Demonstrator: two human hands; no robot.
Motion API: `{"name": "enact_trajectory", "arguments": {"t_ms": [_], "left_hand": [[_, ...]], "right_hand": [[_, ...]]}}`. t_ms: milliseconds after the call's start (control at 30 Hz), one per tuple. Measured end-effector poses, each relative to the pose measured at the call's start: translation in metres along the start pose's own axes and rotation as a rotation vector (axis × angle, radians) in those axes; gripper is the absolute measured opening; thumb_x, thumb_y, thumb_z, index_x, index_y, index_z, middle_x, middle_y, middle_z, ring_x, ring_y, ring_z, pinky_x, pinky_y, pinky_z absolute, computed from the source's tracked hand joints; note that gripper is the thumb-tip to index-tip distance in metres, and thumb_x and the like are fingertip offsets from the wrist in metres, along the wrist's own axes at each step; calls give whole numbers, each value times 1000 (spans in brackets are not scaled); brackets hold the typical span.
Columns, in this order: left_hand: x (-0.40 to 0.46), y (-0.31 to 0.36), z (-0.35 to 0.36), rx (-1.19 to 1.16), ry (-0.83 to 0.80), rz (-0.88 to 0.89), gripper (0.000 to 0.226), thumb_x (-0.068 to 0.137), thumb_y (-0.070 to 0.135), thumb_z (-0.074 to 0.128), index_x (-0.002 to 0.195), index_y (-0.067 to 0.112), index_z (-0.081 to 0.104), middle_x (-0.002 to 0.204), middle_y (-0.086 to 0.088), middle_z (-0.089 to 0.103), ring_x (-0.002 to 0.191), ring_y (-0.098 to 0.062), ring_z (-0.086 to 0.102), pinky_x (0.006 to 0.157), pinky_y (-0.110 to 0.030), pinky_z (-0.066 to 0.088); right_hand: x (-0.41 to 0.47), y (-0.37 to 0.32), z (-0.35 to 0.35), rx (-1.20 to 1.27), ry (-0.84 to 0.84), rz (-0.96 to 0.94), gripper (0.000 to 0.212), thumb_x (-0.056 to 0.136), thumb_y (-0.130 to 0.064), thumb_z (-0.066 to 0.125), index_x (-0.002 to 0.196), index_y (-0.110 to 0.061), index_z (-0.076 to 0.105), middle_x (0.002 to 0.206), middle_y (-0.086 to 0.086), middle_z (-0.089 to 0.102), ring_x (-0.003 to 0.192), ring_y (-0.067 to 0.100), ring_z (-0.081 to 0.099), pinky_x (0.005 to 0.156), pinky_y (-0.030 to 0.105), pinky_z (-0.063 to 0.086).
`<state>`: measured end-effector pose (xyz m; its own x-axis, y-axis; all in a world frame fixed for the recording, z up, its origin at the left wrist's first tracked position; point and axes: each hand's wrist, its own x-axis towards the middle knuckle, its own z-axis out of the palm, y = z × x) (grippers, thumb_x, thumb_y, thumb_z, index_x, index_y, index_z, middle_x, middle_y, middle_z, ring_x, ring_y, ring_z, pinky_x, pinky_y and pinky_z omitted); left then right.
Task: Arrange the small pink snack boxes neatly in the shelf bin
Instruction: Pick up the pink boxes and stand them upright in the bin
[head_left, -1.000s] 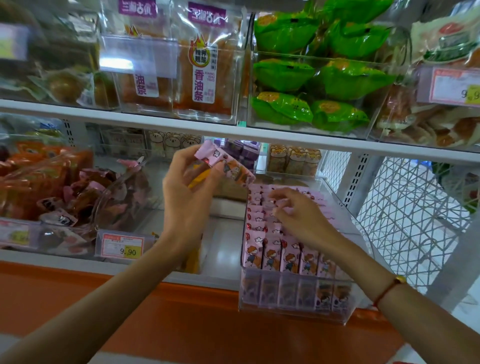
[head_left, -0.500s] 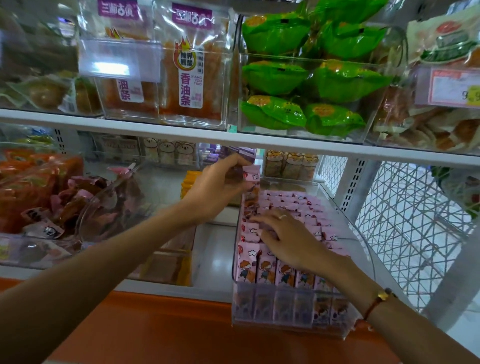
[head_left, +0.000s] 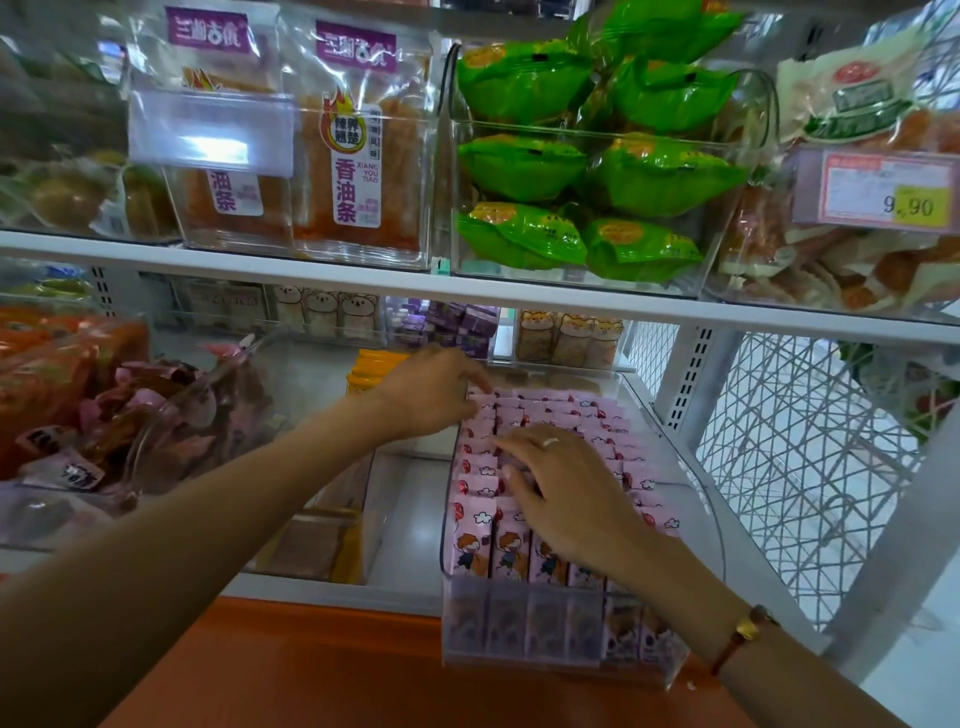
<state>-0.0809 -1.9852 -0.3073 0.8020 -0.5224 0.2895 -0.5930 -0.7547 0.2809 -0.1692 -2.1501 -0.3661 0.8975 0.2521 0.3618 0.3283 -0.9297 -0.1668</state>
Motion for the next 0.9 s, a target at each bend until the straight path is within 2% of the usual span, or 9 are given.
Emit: {"name": "enact_trajectory", "arguments": {"t_ms": [100,300,467,567,667,700,800,867,900], "left_hand": [[-2,7,-3,136,-46,78,28,88,28,64,116,27,66,122,-3,61,116,-21,50,95,-34,44],[10,29,-1,500,-276,67,36,88,35,63,120,19,63,121,-6,59,115,-25,48,96,-40,45],[9,32,5,520,-158,32,24,91,27,57,110,15,65,118,-9,59,113,-25,50,98,-41,44],[0,21,7,302,15,2,20,95,25,52,105,15,66,115,-7,60,110,-22,51,92,-35,45],[-15,14,7,-104,263,-117,15,97,22,53,105,17,63,108,0,65,85,-10,58,65,-20,48],[-21,14,7,-241,332,-151,13,97,23,52,105,18,61,104,2,66,80,-7,59,62,-22,51],[-40,19,6,-575,507,-146,6,96,27,54,100,23,57,97,8,66,85,-8,64,74,-35,59],[-54,28,1,-720,611,-114,2,95,27,56,93,29,56,90,10,65,81,-4,63,72,-28,58],[-60,32,-2,-755,660,-95,5,94,27,57,91,31,56,87,10,64,79,-2,62,69,-22,56]], "right_hand": [[-1,3,-8,-24,90,51,36,100,-29,35,133,-29,51,138,-5,50,130,12,38,110,31,24],[-12,9,-3,-35,-109,118,43,103,-37,25,144,-30,33,150,-4,35,138,14,28,113,33,17],[-12,10,-3,-29,-113,112,43,103,-38,25,145,-31,32,150,-4,35,138,15,28,113,33,17],[-12,11,-1,-32,-127,110,44,103,-39,24,145,-32,30,151,-5,33,139,14,25,114,34,16],[-12,12,-1,-21,-144,116,44,102,-39,22,145,-33,31,151,-6,32,140,14,23,114,35,15],[-12,12,-2,-7,-146,117,43,102,-39,22,144,-33,32,151,-6,33,140,14,24,114,35,16],[-9,9,-9,91,-121,141,38,103,-35,29,137,-30,44,143,-2,44,129,14,39,108,36,28],[-7,3,-17,252,-50,174,35,102,-33,35,133,-28,49,135,3,53,109,9,51,98,33,41],[-7,-2,-22,354,-1,187,36,101,-34,37,134,-27,48,135,2,53,110,9,52,99,35,42]]}}
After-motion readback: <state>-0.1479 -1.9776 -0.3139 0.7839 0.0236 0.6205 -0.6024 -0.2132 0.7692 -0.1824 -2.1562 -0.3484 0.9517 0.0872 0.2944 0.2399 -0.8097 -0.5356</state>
